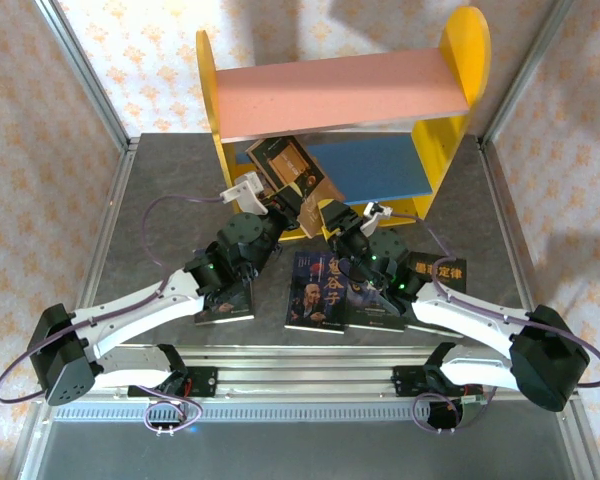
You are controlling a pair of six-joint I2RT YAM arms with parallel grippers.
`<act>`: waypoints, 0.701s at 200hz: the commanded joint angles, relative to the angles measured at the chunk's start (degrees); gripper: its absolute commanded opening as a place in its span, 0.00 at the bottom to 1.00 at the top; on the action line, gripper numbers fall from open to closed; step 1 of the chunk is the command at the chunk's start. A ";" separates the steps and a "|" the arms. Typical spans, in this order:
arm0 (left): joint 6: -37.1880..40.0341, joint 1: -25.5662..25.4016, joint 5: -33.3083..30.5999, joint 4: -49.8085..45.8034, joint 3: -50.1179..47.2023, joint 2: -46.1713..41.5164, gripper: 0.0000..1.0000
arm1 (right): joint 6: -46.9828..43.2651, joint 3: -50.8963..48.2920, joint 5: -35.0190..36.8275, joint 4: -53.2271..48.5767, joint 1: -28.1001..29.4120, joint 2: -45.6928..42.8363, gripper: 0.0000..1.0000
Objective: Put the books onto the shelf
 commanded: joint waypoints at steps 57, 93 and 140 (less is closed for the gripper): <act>-1.37 -0.58 -1.33 8.72 0.78 0.08 0.00 | -0.75 -0.68 2.30 -1.89 -1.05 -1.39 0.21; -1.52 -0.60 -1.47 7.92 1.06 0.35 0.00 | -2.19 -0.82 1.76 -2.38 -2.40 -2.53 0.11; -1.59 -0.60 -2.39 5.92 1.45 0.35 0.05 | -4.96 -2.41 1.67 -1.12 -4.15 -5.58 0.08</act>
